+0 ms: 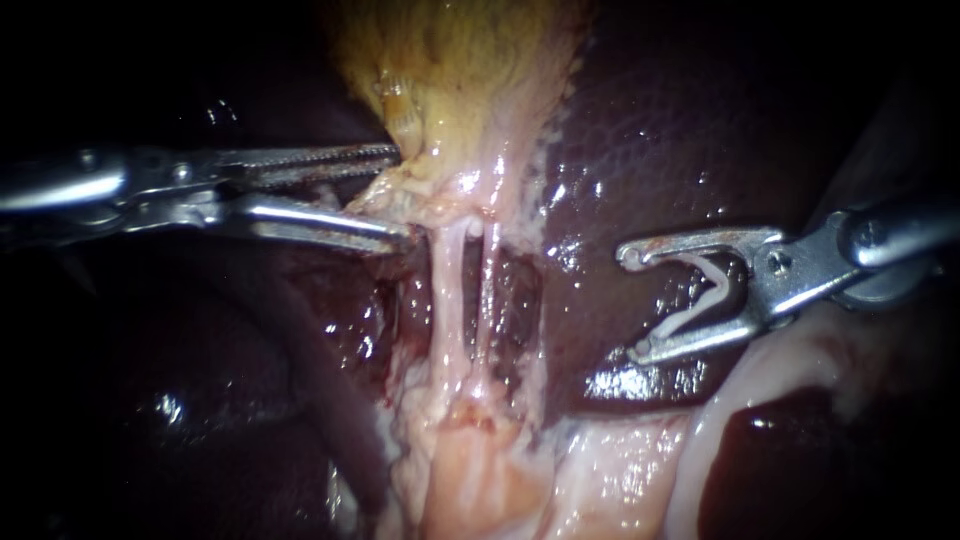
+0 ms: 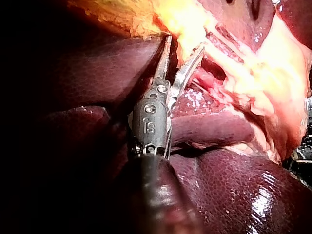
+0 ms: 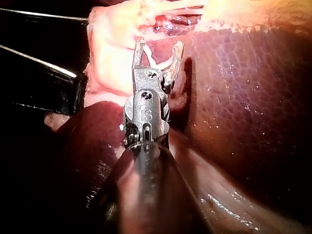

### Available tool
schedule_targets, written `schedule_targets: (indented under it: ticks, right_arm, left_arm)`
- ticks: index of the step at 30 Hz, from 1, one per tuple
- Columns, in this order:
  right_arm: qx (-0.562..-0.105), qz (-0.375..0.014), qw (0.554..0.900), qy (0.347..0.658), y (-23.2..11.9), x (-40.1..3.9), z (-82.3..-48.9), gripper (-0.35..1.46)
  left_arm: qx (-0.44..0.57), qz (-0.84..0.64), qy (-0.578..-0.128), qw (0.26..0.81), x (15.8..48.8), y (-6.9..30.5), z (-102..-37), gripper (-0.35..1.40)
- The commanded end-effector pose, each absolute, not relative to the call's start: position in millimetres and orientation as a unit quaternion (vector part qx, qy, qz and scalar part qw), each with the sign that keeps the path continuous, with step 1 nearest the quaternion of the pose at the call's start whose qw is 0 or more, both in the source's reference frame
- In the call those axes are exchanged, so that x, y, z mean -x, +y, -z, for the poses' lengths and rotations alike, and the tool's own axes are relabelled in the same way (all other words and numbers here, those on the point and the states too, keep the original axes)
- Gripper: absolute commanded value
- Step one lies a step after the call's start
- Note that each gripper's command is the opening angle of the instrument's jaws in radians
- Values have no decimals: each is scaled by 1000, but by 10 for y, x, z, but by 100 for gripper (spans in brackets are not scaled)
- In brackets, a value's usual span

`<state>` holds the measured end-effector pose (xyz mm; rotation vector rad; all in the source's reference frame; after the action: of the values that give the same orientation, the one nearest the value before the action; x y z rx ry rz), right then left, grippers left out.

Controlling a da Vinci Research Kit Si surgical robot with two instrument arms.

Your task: Grabbing gallbladder

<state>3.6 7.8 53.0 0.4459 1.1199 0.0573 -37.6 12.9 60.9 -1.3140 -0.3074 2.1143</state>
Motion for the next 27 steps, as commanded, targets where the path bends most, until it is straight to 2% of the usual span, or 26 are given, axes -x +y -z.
schedule_targets:
  ticks: [1,4,10,17,27]
  right_arm:
    - [-210,-27,823,527,78,-35,-530,47]
    - [-210,-27,823,527,78,-35,-530,47]
    - [-210,-27,823,527,78,-35,-530,47]
    - [-210,-27,823,527,78,-35,-530,47]
    - [-210,-27,823,527,78,-35,-530,47]
  left_arm:
    - [498,-801,-116,311,376,129,-611,32]
    - [498,-801,-117,310,374,131,-614,27]
    - [500,-800,-117,310,372,133,-617,5]
    - [495,-804,-122,307,369,133,-617,-35]
    - [472,-818,-136,299,359,128,-610,-35]
